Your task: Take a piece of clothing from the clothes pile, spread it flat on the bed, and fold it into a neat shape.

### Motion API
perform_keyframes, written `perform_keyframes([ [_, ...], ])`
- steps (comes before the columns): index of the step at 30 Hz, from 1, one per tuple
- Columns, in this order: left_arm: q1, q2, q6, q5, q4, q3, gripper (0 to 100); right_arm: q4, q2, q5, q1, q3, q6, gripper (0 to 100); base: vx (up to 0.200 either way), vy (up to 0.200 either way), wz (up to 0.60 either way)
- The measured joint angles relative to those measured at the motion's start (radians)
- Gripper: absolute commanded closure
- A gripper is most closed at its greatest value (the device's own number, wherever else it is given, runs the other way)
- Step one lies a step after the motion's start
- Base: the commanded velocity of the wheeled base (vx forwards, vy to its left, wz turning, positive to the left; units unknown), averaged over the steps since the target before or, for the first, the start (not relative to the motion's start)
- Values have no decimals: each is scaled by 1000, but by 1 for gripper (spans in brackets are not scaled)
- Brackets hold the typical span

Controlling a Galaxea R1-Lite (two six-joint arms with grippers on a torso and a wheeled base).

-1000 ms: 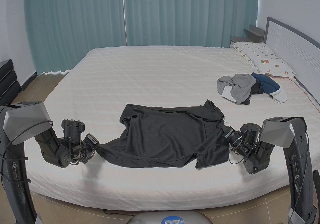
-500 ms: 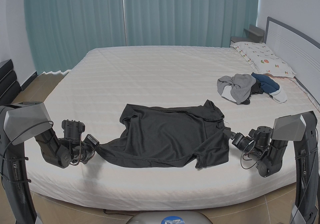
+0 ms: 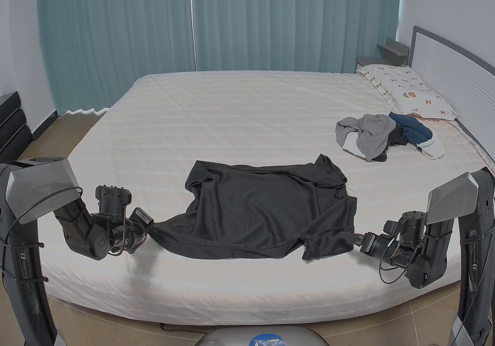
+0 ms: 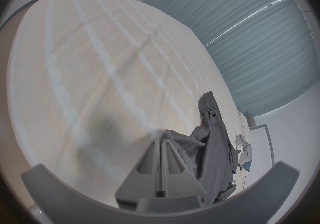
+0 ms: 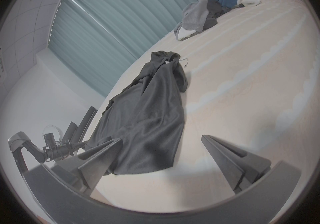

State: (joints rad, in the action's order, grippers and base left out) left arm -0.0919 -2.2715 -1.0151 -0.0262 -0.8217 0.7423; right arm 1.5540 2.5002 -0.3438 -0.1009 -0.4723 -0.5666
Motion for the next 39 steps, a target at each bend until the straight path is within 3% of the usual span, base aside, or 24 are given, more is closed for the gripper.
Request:
perform_keyframes([
  [8, 0, 0, 1, 0, 0, 0, 100, 1, 11, 4, -50, 13, 19, 0, 0, 0, 0],
  [9, 0, 0, 1, 0, 0, 0, 100, 1, 13, 5, -53, 13, 27, 100, 0, 0, 0],
  [18, 0, 0, 4, -1, 1, -1, 100, -3, 21, 19, -53, 34, 93, 100, 0, 0, 0],
  [31, 1, 10, 57, 0, 8, -26, 100, -4, -106, 19, -6, 139, 107, 100, 0, 0, 0],
  [39, -5, 69, 131, 2, 13, -106, 100, -195, -241, 20, -26, 135, 121, 100, 0, 0, 0],
])
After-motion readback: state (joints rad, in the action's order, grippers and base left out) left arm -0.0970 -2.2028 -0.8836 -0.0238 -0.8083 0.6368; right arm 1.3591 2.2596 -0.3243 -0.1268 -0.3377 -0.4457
